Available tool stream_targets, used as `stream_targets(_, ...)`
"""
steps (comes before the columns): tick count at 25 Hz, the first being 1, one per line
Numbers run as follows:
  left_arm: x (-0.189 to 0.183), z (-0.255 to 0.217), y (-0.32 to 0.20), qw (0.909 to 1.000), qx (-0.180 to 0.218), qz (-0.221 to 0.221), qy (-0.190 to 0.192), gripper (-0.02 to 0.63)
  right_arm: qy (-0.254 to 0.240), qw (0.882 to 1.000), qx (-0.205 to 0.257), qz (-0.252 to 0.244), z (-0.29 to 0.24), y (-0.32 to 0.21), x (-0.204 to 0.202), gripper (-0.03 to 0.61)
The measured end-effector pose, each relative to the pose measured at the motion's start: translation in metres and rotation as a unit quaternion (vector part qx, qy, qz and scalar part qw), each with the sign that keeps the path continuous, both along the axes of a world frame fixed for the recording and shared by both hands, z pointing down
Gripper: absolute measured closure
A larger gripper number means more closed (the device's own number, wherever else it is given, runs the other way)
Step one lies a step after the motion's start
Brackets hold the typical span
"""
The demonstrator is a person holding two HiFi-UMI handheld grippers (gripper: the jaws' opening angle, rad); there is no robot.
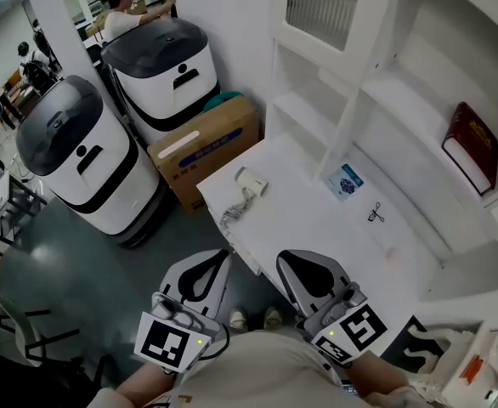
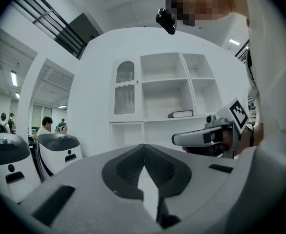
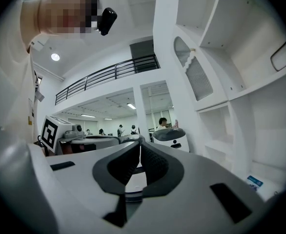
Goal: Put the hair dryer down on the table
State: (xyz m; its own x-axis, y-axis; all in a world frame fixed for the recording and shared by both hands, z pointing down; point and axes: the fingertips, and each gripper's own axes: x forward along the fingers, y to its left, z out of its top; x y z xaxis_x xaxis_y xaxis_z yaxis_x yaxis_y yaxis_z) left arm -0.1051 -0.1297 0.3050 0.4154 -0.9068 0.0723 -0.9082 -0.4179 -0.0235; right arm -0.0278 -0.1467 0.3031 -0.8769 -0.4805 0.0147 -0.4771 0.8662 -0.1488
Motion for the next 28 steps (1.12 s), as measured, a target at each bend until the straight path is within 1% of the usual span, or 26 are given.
stream_targets(4,0.002,-0.002,0.004,1.0000,-0.002,-0.001,0.003,0.600,0.012,1.000,0.012,0.008,-0.002,0.005,0.002,0.557)
stream_targets(7,0.001,-0.003,0.007,1.0000,0.001,-0.001,0.006,0.600,0.042,0.998,0.048,0.014,-0.008,0.013,0.000,0.557)
stream_targets(9,-0.001,-0.005,0.009,0.9999,0.013,-0.001,0.003,0.600,0.040,0.997,0.065,0.015,-0.016,0.015,-0.001,0.558)
stream_targets(11,-0.001,-0.006,0.011,0.9999,0.011,-0.002,0.005,0.600,0.036,0.996,0.076,0.019,-0.021,0.014,0.000,0.558)
stream_targets(16,0.003,-0.006,0.015,1.0000,0.000,-0.002,-0.002,0.600,0.029,0.996,0.074,0.032,-0.023,0.014,0.008,0.558)
stream_targets(20,0.005,-0.010,0.021,1.0000,0.006,-0.004,-0.004,0.600,0.018,0.997,0.067,0.036,-0.025,0.018,0.013,0.558)
stream_targets(28,0.006,-0.013,0.031,1.0000,0.010,0.001,-0.001,0.600,0.015,0.996,0.074,0.046,-0.032,0.030,0.016,0.558)
